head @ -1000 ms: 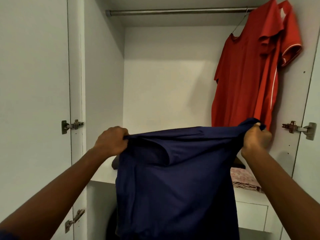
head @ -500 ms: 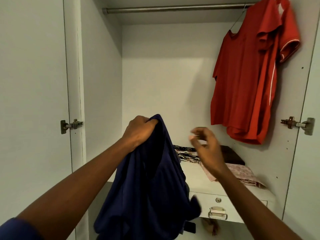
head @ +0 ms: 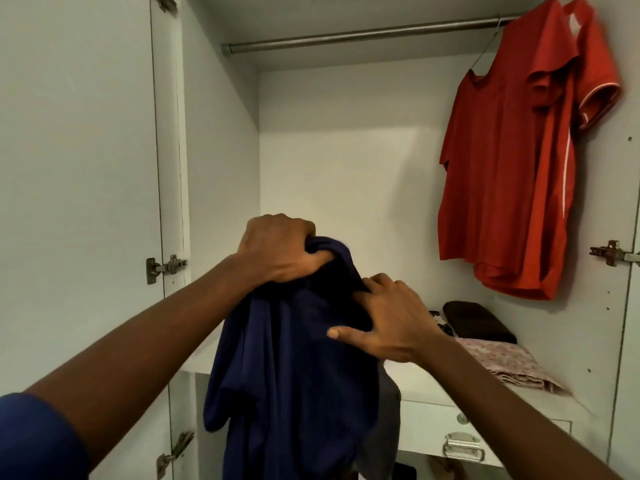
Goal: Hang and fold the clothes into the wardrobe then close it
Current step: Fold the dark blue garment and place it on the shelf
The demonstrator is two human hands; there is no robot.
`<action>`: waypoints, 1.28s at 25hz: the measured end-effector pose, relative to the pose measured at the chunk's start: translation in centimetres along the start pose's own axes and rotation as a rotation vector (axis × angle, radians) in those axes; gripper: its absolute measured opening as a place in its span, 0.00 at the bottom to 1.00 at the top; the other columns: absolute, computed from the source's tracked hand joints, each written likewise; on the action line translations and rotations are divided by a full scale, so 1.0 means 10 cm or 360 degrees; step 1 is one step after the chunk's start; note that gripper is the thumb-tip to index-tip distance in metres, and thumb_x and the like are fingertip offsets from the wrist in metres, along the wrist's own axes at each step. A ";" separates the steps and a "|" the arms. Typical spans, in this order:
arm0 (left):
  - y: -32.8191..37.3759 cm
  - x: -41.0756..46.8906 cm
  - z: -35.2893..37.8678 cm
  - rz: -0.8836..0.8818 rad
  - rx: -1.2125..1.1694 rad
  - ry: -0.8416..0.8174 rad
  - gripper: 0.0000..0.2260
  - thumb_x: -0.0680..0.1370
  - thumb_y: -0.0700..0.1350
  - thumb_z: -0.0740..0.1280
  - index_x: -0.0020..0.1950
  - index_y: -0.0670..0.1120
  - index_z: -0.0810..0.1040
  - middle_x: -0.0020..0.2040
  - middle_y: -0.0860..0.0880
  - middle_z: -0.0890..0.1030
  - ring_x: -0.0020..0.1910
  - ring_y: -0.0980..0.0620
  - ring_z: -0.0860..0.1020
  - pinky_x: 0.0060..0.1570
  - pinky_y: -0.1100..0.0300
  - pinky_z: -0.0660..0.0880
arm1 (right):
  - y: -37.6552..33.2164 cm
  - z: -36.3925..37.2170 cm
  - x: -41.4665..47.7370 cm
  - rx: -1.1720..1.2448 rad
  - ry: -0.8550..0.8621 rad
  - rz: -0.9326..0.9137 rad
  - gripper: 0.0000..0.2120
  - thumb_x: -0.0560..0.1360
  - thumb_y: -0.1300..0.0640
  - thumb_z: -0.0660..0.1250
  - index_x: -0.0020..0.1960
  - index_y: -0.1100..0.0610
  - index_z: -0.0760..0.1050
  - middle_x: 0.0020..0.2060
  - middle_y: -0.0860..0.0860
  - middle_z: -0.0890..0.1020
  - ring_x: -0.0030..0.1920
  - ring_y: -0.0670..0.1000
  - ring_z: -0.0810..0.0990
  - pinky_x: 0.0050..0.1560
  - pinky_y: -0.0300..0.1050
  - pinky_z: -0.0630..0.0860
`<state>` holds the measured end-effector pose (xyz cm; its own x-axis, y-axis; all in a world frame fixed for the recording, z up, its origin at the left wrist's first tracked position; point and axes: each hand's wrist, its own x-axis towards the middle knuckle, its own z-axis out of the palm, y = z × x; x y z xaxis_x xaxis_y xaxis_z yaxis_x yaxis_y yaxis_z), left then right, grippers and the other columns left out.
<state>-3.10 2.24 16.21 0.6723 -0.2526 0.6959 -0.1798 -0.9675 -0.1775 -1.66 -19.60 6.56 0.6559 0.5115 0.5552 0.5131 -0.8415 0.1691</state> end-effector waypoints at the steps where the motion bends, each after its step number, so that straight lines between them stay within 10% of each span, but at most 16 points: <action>1: -0.14 -0.04 0.01 0.0200 0.0153 0.0038 0.29 0.72 0.77 0.50 0.52 0.57 0.77 0.42 0.57 0.80 0.44 0.51 0.80 0.42 0.55 0.71 | 0.13 -0.08 0.01 -0.0075 0.0000 -0.0040 0.42 0.69 0.18 0.50 0.66 0.47 0.76 0.62 0.45 0.77 0.62 0.51 0.72 0.59 0.51 0.72; 6: -0.74 -0.20 0.24 0.0633 0.0410 -0.0057 0.32 0.78 0.70 0.60 0.76 0.55 0.60 0.61 0.50 0.78 0.52 0.48 0.80 0.44 0.51 0.80 | 0.70 -0.38 0.08 0.0040 0.0185 0.0029 0.15 0.75 0.41 0.70 0.54 0.50 0.84 0.51 0.44 0.82 0.57 0.50 0.78 0.50 0.49 0.78; 13: -0.71 -0.25 0.55 -0.0349 -0.0981 -0.0204 0.14 0.80 0.37 0.66 0.55 0.57 0.78 0.50 0.53 0.83 0.50 0.51 0.81 0.45 0.61 0.75 | 0.93 -0.38 -0.02 0.0980 0.0603 0.0596 0.12 0.73 0.68 0.71 0.48 0.51 0.81 0.45 0.43 0.84 0.46 0.43 0.82 0.41 0.25 0.72; 19: -0.45 -0.44 0.78 -0.0511 -0.1267 0.0252 0.04 0.84 0.51 0.65 0.58 0.55 0.76 0.44 0.51 0.82 0.44 0.51 0.81 0.46 0.55 0.76 | 0.98 -0.43 -0.13 0.1084 0.0641 0.0681 0.10 0.76 0.59 0.74 0.53 0.50 0.78 0.39 0.48 0.83 0.38 0.46 0.81 0.35 0.34 0.73; 27: -0.41 -0.53 0.91 -0.0327 -0.1177 -0.0011 0.17 0.81 0.53 0.70 0.34 0.46 0.79 0.28 0.54 0.78 0.30 0.56 0.76 0.35 0.65 0.71 | 1.12 -0.27 -0.20 0.2171 0.0386 0.1212 0.08 0.80 0.66 0.65 0.56 0.66 0.81 0.47 0.63 0.86 0.46 0.58 0.83 0.50 0.51 0.82; 32: -0.25 -0.69 1.16 -0.0477 -0.1496 -0.0240 0.05 0.82 0.47 0.69 0.52 0.50 0.85 0.41 0.48 0.83 0.41 0.52 0.81 0.45 0.57 0.77 | 1.14 -0.12 -0.18 0.2011 0.0334 0.1238 0.10 0.78 0.59 0.69 0.56 0.64 0.82 0.51 0.63 0.86 0.54 0.63 0.85 0.61 0.63 0.79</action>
<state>1.03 6.39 3.74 0.8554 -0.0599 0.5144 -0.4392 -0.6104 0.6592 2.35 -30.35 8.50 0.9494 -0.1074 0.2953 0.2815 -0.1266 -0.9512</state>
